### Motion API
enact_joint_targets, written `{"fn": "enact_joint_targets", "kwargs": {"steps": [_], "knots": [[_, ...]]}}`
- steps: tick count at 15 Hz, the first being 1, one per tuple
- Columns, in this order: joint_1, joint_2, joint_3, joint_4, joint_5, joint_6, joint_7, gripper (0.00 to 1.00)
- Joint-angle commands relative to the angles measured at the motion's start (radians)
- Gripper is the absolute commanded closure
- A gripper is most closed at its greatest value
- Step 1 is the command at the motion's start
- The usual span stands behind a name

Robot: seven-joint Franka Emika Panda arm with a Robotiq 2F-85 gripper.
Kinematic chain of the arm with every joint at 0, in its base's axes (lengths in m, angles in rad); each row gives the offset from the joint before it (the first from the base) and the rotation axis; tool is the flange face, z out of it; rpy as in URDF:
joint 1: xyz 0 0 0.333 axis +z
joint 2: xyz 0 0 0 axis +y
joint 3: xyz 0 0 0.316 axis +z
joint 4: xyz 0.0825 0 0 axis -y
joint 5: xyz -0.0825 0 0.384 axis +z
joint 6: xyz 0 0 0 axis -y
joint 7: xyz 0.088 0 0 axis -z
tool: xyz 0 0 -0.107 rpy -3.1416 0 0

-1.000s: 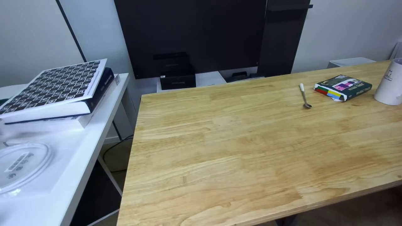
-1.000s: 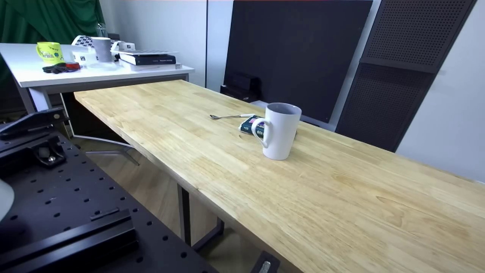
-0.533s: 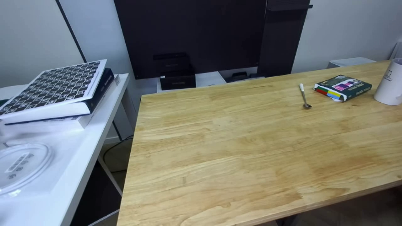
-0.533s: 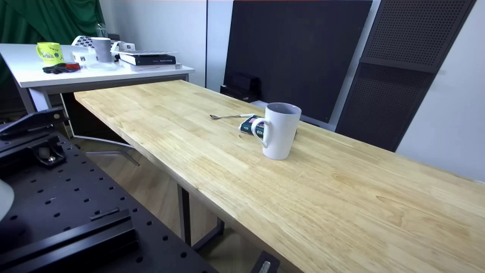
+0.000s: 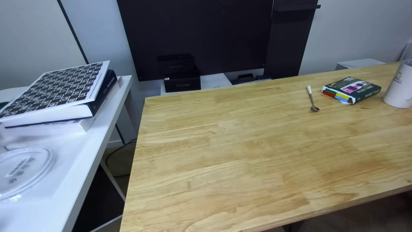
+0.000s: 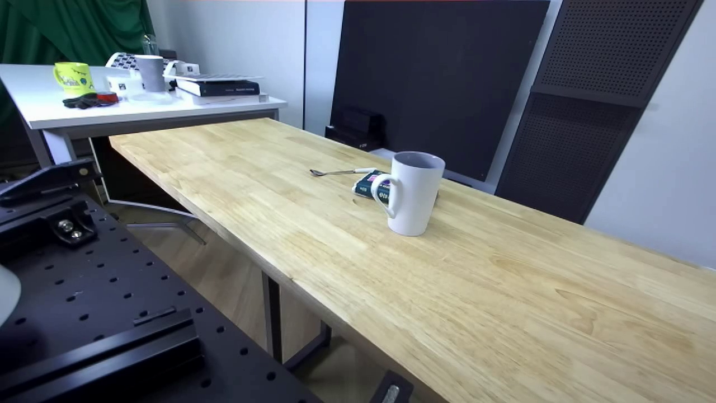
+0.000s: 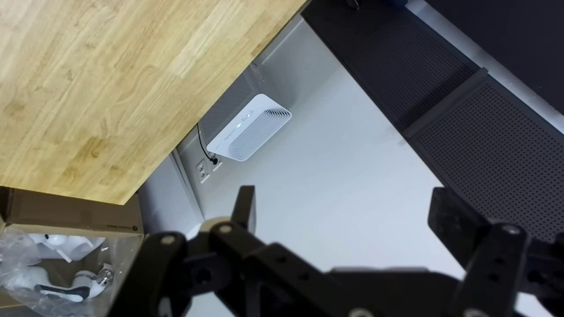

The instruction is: Put the spoon in the cup

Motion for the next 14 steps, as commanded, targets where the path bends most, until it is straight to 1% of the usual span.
{"fn": "enact_joint_targets", "kwargs": {"steps": [1,4,6,8,12,14], "knots": [[-0.017,0.007,0.011,0.004,0.013,-0.004,-0.009,0.0],[-0.025,-0.005,0.012,0.0,0.01,0.007,-0.003,0.0],[-0.014,0.032,0.003,0.064,0.026,0.001,0.0,0.0],[0.001,0.077,0.012,0.127,0.042,-0.004,0.021,0.0],[0.038,0.179,0.06,0.267,0.065,-0.024,0.063,0.0],[0.05,0.208,0.108,0.292,0.047,-0.026,0.087,0.0]]}}
